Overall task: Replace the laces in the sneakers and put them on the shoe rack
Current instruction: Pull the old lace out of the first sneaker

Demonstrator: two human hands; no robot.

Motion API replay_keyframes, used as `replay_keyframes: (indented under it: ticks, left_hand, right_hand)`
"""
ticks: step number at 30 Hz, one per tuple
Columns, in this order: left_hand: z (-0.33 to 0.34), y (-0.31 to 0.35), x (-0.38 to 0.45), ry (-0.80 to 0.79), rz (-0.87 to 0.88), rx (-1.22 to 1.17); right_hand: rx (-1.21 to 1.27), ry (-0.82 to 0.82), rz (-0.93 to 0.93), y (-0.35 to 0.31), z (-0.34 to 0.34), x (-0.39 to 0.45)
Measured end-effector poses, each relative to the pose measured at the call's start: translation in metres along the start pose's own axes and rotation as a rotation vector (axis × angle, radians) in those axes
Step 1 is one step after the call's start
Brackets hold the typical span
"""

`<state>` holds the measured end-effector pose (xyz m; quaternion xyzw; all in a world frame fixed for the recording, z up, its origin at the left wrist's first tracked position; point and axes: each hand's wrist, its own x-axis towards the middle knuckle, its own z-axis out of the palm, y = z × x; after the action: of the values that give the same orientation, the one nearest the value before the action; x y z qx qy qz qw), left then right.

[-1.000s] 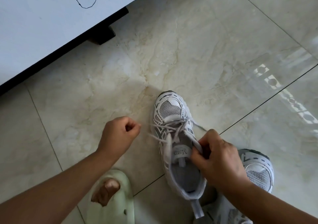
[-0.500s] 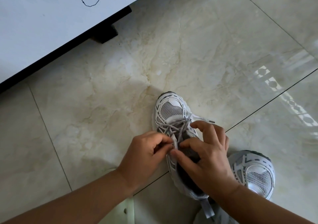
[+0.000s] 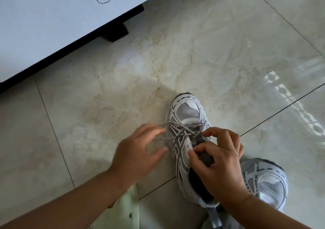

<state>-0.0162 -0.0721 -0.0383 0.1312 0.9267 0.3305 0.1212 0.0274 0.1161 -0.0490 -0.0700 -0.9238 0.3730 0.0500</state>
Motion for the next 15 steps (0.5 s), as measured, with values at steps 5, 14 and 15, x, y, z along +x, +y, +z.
replay_keyframes:
  ticks: [5, 14, 15]
  left_hand:
    - [0.017, 0.028, 0.008, -0.017, 0.116, -0.088]
    - [0.018, 0.027, 0.041, -0.132, 0.150, 0.031]
    - [0.019, 0.028, 0.043, -0.141, 0.117, -0.033]
  right_hand:
    - [0.099, 0.005, -0.017, 0.004, 0.002, -0.002]
    - [0.198, -0.014, 0.031, 0.010, -0.011, -0.003]
    - [0.198, -0.014, 0.061, 0.012, -0.013, -0.002]
